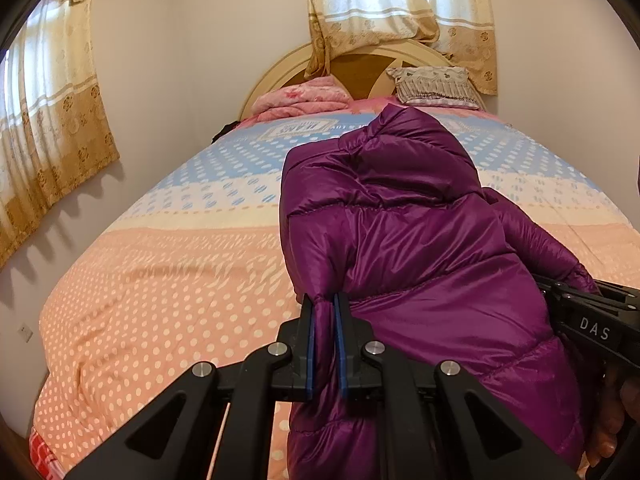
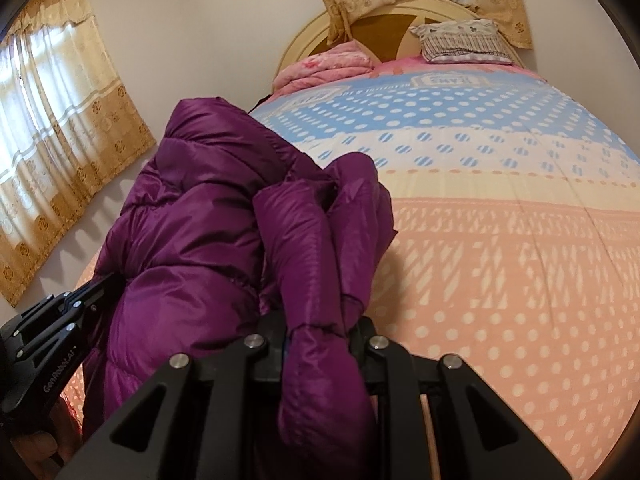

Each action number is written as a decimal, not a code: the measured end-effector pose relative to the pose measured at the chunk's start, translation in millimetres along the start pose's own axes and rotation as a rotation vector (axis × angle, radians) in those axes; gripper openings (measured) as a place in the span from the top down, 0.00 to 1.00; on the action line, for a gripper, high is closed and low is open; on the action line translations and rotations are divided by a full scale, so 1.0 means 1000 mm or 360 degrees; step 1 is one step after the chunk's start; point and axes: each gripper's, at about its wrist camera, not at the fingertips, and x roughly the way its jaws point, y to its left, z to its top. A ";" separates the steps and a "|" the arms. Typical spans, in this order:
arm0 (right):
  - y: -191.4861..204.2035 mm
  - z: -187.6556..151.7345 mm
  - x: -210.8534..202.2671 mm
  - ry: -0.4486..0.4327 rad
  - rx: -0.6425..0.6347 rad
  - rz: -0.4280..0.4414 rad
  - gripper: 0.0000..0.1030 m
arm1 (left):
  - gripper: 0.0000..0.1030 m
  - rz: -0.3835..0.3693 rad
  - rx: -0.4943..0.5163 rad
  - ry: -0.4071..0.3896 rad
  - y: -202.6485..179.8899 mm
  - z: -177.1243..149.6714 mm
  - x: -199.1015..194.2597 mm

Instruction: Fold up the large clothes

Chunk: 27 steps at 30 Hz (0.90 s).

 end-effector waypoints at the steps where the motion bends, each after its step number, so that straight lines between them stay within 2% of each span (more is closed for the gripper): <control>1: 0.000 -0.001 0.002 0.0009 -0.0002 -0.0002 0.79 | 0.92 0.0000 -0.0002 0.0007 0.001 -0.001 0.002; 15: -0.004 -0.012 0.023 0.0089 0.0036 -0.0050 0.79 | 0.92 0.0040 0.0019 0.0081 0.004 -0.024 0.032; 27: -0.007 -0.015 0.028 0.0096 0.0056 -0.0059 0.78 | 0.82 0.0054 0.0012 0.0101 0.002 -0.027 0.039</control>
